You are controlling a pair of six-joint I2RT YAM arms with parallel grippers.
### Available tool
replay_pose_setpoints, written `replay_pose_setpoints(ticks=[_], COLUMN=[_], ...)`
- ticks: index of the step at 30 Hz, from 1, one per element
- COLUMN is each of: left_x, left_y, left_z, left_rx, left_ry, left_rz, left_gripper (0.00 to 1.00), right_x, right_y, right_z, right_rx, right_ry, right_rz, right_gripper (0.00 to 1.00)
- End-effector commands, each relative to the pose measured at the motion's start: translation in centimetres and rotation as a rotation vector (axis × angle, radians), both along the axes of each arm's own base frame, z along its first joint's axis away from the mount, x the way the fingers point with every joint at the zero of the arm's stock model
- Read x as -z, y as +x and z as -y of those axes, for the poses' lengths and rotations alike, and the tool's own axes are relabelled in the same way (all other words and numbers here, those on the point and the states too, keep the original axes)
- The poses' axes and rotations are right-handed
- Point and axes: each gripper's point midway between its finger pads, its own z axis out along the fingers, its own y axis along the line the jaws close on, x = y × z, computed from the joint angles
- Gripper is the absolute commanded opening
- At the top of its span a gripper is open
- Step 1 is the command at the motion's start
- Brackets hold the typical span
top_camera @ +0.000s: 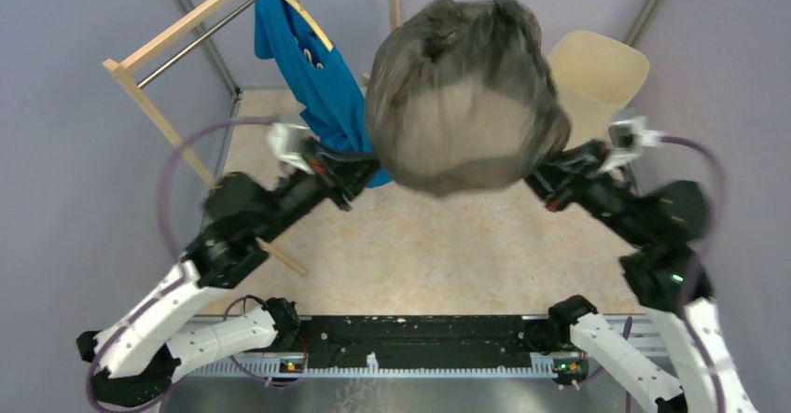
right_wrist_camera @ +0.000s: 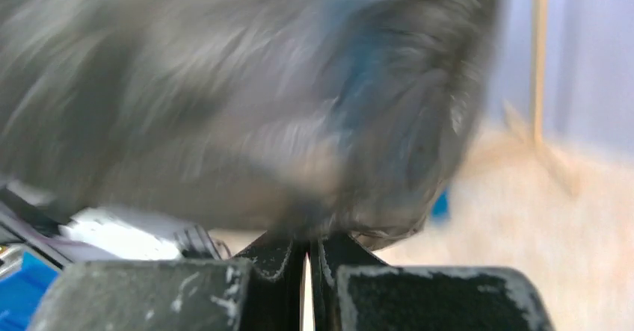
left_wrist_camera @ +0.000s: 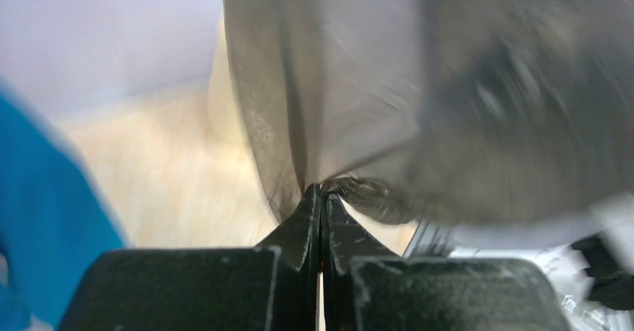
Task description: Put the trash bags into the trash bin
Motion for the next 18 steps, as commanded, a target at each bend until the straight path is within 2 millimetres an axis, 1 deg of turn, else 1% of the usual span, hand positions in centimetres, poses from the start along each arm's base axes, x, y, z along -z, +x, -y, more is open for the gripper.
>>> replay_pose_setpoints(ticks=[1, 2, 3, 4, 5, 6, 7, 8, 10, 11, 12, 13, 14, 15, 16, 17, 18], left_x=[22.3, 25.5, 26.3, 25.8, 24.0, 21.6, 18.3, 14.7, 7.3, 4.0, 1.2, -0.9, -2.1, -2.3, -1.5, 0.3, 3.0], left_y=[5.3, 5.0, 4.7, 4.5, 4.6, 4.8, 4.7, 4.6, 3.7, 2.8, 1.5, 0.4, -0.3, -0.3, 0.6, 1.9, 3.5], left_z=[2.5, 2.4, 2.5, 2.8, 3.3, 3.6, 4.2, 4.6, 5.3, 5.4, 5.5, 5.3, 5.0, 4.7, 4.3, 3.9, 3.6], left_rx=[-0.164, -0.16, -0.145, -0.121, -0.1, -0.089, -0.058, -0.032, 0.032, 0.08, 0.134, 0.176, 0.194, 0.185, 0.126, 0.057, -0.018], left_ry=[0.387, 0.427, 0.427, 0.414, 0.388, 0.358, 0.324, 0.29, 0.213, 0.172, 0.129, 0.09, 0.061, 0.047, 0.042, 0.055, 0.085], left_rz=[-0.438, -0.495, -0.511, -0.499, -0.46, -0.413, -0.348, -0.281, -0.153, -0.092, -0.033, 0.021, 0.057, 0.065, 0.045, 0.003, -0.059], left_gripper=[0.0, 0.0, 0.0, 0.0, 0.0, 0.0, 0.0, 0.0, 0.0, 0.0, 0.0, 0.0, 0.0, 0.0, 0.0, 0.0, 0.0], right_x=[25.9, 28.1, 28.4, 27.3, 24.1, 20.9, 18.0, 14.4, 9.0, 5.6, 2.7, 0.3, -1.2, -1.8, -1.2, 0.2, 2.9], right_y=[7.1, 6.7, 6.5, 6.6, 7.0, 7.4, 8.0, 8.3, 8.8, 8.1, 7.1, 6.2, 5.6, 5.1, 5.2, 5.6, 6.7], right_z=[-1.5, -1.5, -1.8, -2.0, -2.1, -2.1, -2.2, -2.3, -3.0, -3.1, -3.2, -2.9, -2.4, -1.9, -1.6, -1.3, -1.2], right_rx=[0.099, 0.092, 0.077, 0.067, 0.062, 0.065, 0.071, 0.068, 0.03, 0.003, -0.024, -0.025, -0.01, 0.011, 0.033, 0.056, 0.092], right_ry=[-0.223, -0.228, -0.209, -0.191, -0.172, -0.168, -0.179, -0.189, -0.219, -0.203, -0.179, -0.149, -0.121, -0.104, -0.1, -0.106, -0.128], right_rz=[-0.643, -0.696, -0.707, -0.683, -0.609, -0.545, -0.493, -0.434, -0.383, -0.323, -0.26, -0.2, -0.156, -0.128, -0.122, -0.134, -0.184], right_gripper=[0.0, 0.0, 0.0, 0.0, 0.0, 0.0, 0.0, 0.0, 0.0, 0.0, 0.0, 0.0, 0.0, 0.0, 0.0, 0.0, 0.0])
